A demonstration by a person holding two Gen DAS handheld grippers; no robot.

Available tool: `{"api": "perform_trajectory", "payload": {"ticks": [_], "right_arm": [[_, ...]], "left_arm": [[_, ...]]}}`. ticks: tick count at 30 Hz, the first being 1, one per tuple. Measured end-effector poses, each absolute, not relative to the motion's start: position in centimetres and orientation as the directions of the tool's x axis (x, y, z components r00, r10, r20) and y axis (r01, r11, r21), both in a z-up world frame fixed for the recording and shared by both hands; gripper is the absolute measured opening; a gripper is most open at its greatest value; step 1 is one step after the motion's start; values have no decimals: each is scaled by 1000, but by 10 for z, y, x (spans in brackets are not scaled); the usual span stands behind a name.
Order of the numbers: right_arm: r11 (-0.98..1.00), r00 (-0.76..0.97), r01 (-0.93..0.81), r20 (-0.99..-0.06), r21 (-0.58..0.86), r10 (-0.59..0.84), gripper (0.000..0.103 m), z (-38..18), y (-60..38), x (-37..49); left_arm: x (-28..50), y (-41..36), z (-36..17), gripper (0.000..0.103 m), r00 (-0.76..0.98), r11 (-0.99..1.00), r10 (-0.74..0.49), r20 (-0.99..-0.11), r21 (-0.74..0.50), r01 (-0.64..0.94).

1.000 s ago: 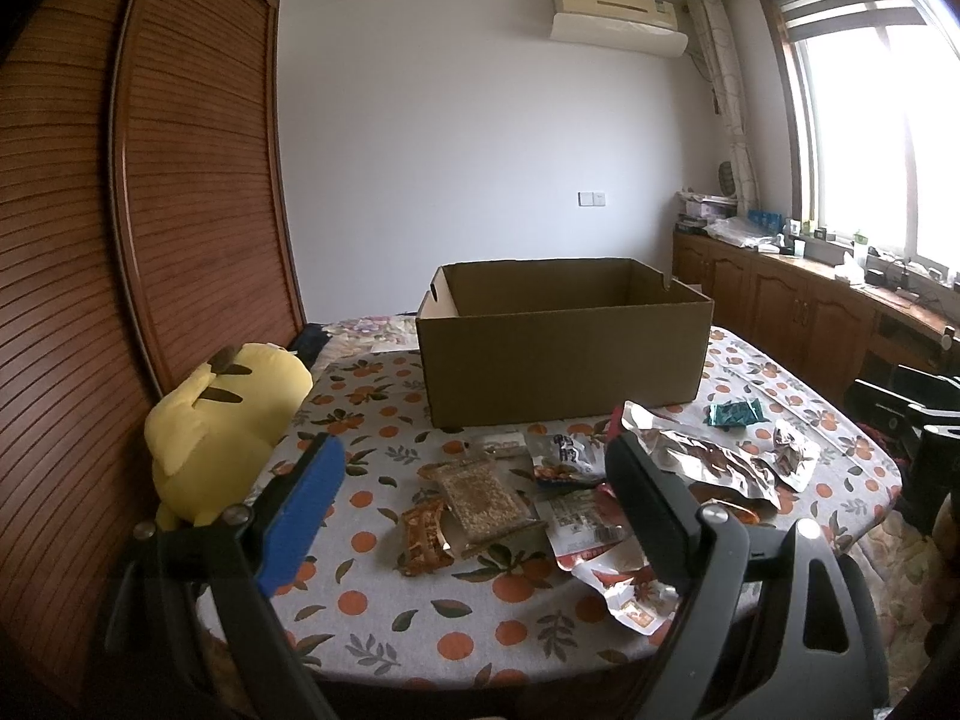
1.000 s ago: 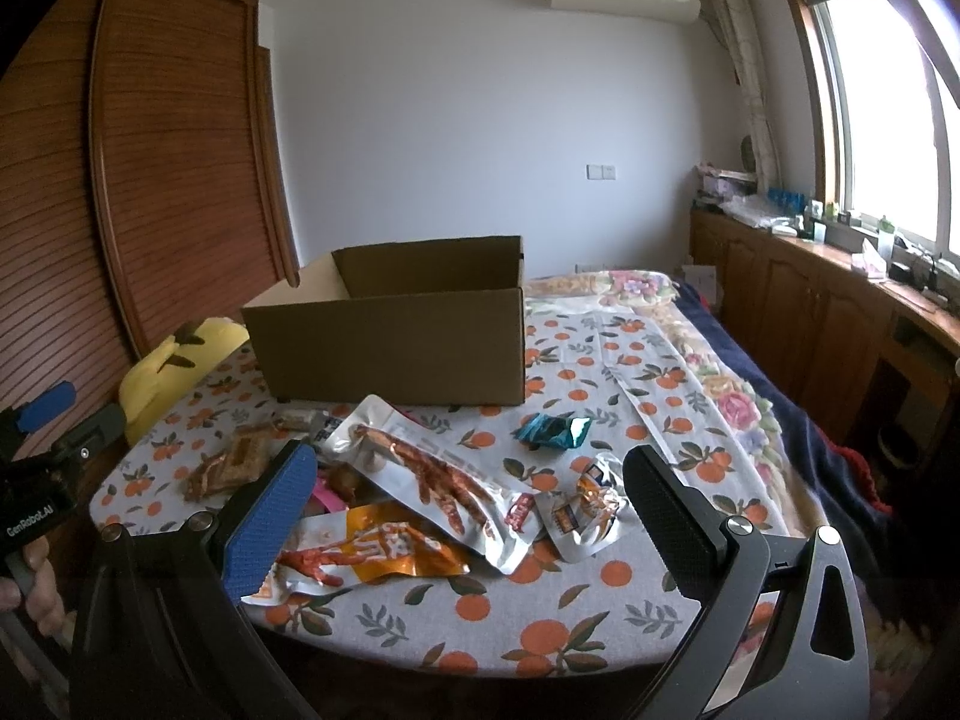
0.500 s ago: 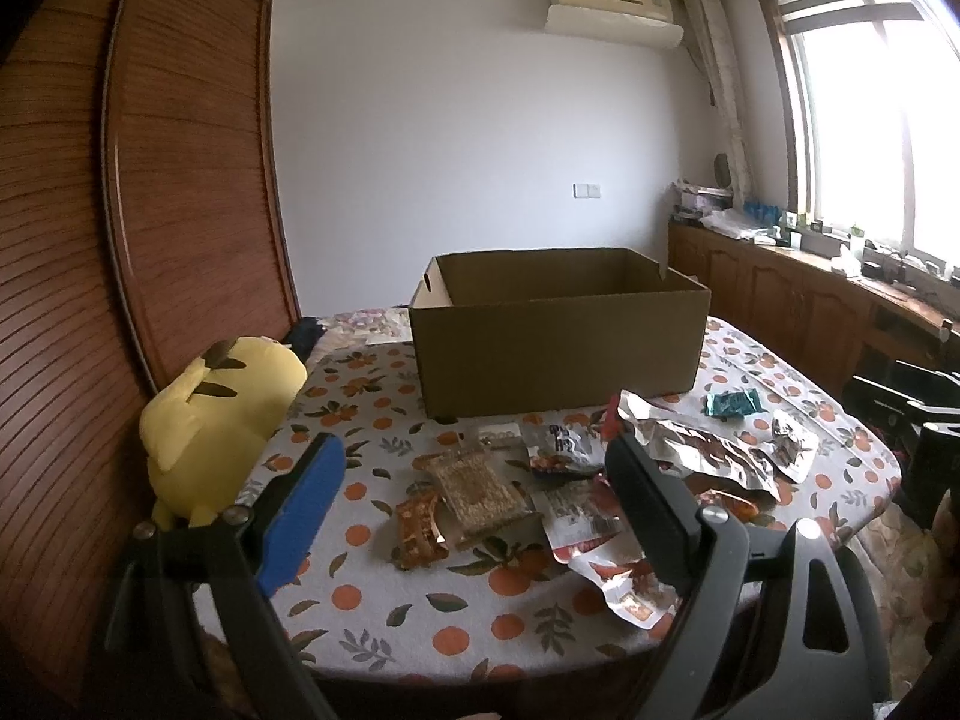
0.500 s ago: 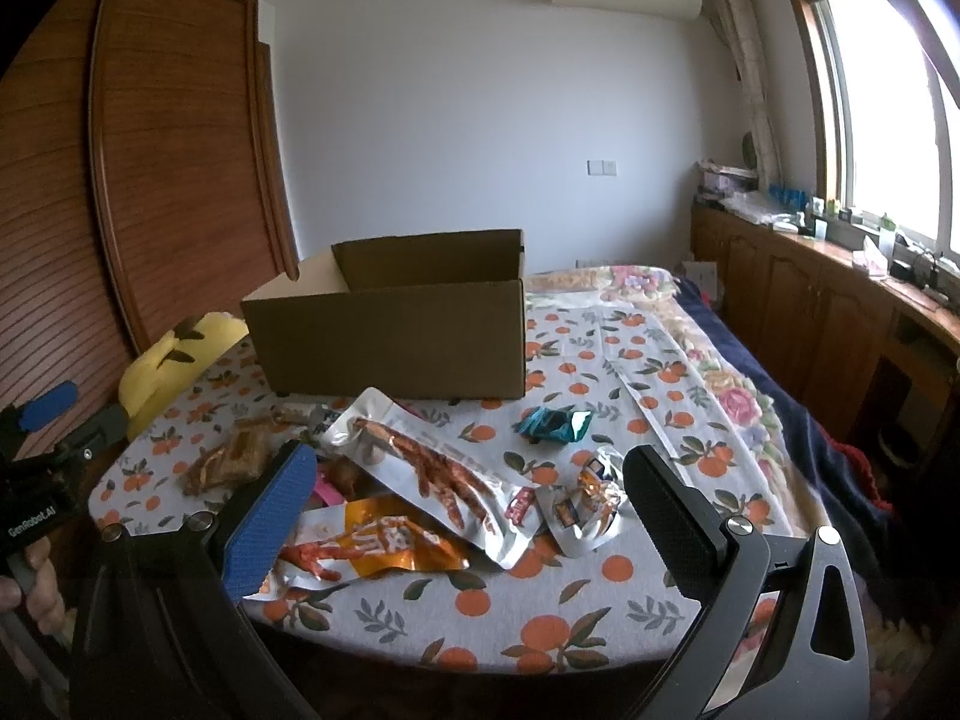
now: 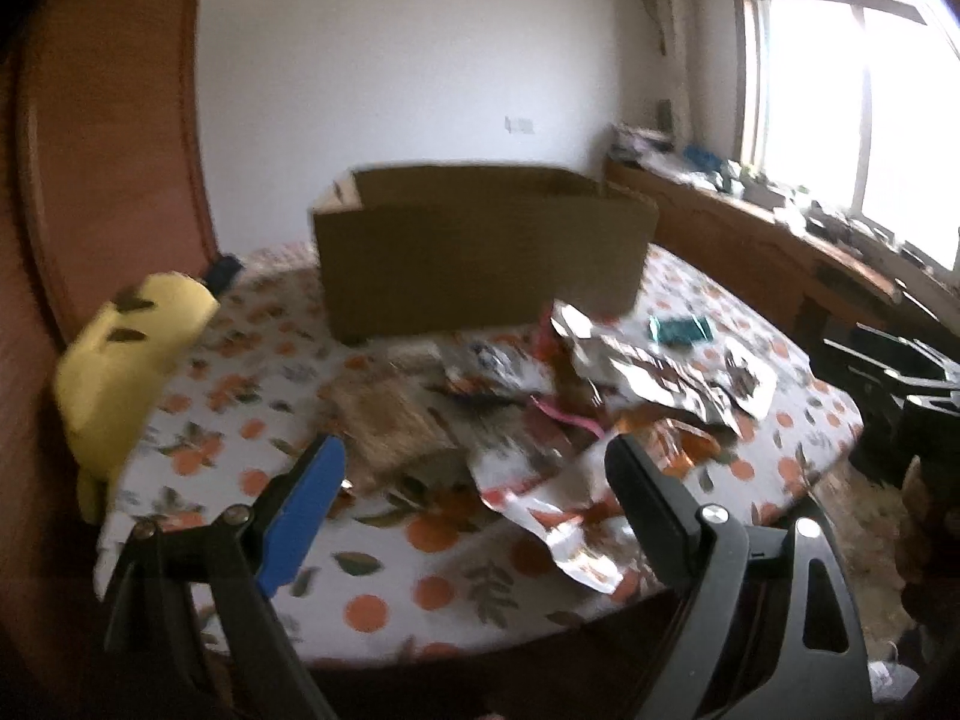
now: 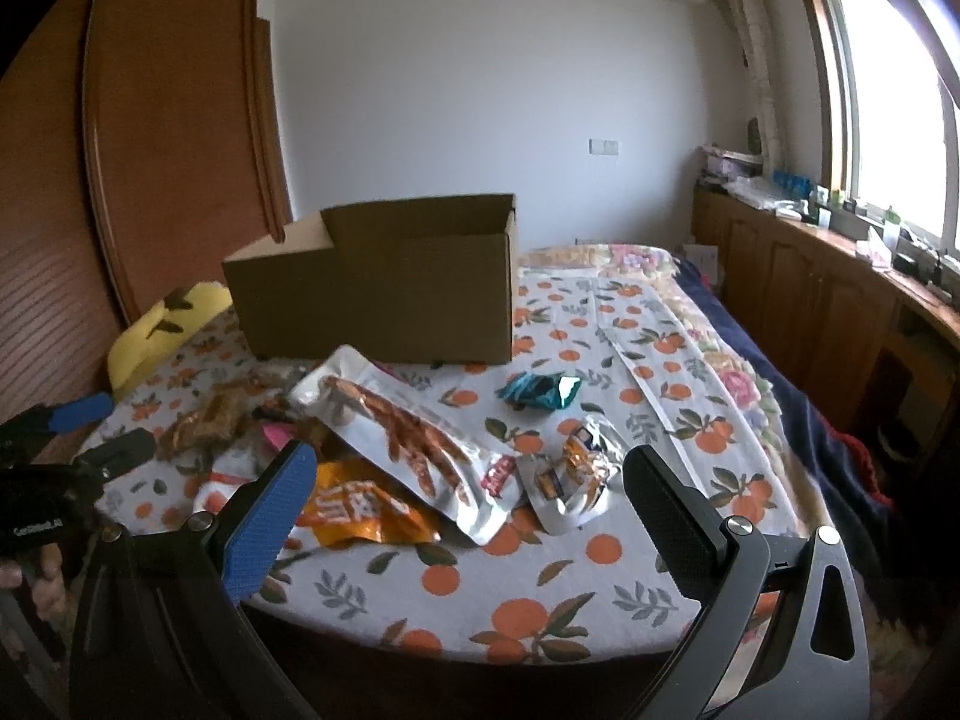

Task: Organize snacks
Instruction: 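Lower both tools onto the snack pile toward the chicken-feet pouches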

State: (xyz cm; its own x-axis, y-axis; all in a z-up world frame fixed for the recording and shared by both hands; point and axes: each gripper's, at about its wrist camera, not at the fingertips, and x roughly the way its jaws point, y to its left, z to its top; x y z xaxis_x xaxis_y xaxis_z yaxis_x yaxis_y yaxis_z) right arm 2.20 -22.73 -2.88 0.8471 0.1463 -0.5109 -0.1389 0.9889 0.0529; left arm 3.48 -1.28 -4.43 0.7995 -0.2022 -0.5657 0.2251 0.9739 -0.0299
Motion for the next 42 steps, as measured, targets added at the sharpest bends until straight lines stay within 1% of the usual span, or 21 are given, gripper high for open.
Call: {"api": "perform_trajectory", "payload": {"ticks": [5, 11, 15, 19, 23, 28, 30, 33, 39, 40, 41, 42], "right_arm": [[987, 822, -152, -548, 53, 156, 103, -43, -233, 30], [984, 794, -172, -584, 53, 170, 103, -53, -239, 38], [982, 774, -179, -606, 67, 182, 103, -58, -245, 42], [982, 767, -168, -615, 81, 182, 103, -61, -251, 40], [983, 761, -161, -623, 89, 181, 103, -64, -256, 39], [982, 760, -161, -623, 97, 186, 103, -64, -257, 38], [982, 761, -165, -620, 95, 188, 103, -63, -256, 38], [979, 759, -181, -620, 92, 199, 103, -62, -255, 41], [960, 728, -264, -634, 89, 259, 103, -61, -248, 63], [953, 711, -283, -644, 106, 283, 103, -61, -248, 69], [945, 694, -303, -651, 124, 308, 103, -62, -247, 74], [935, 677, -326, -654, 142, 336, 103, -63, -246, 77]], "left_arm": [[47, -33, -56, 89, 735, 942, -293, -612, -53, 331], [59, -56, -65, 89, 672, 905, -335, -661, -27, 425], [67, -75, -69, 89, 639, 872, -323, -698, 42, 487], [75, -87, -74, 89, 581, 828, -324, -747, 72, 556], [78, -99, -80, 89, 569, 789, -285, -772, 148, 596], [92, -108, -92, 89, 510, 764, -259, -821, 149, 628], [92, -111, -95, 89, 518, 761, -251, -817, 164, 628], [96, -114, -95, 89, 503, 761, -277, -819, 133, 636], [100, -120, -98, 88, 502, 752, -283, -818, 136, 645], [101, -120, -97, 82, 497, 751, -287, -819, 129, 648], [101, -120, -97, 68, 486, 749, -302, -820, 111, 654], [104, -118, -97, 66, 456, 752, -326, -828, 65, 656]]}}
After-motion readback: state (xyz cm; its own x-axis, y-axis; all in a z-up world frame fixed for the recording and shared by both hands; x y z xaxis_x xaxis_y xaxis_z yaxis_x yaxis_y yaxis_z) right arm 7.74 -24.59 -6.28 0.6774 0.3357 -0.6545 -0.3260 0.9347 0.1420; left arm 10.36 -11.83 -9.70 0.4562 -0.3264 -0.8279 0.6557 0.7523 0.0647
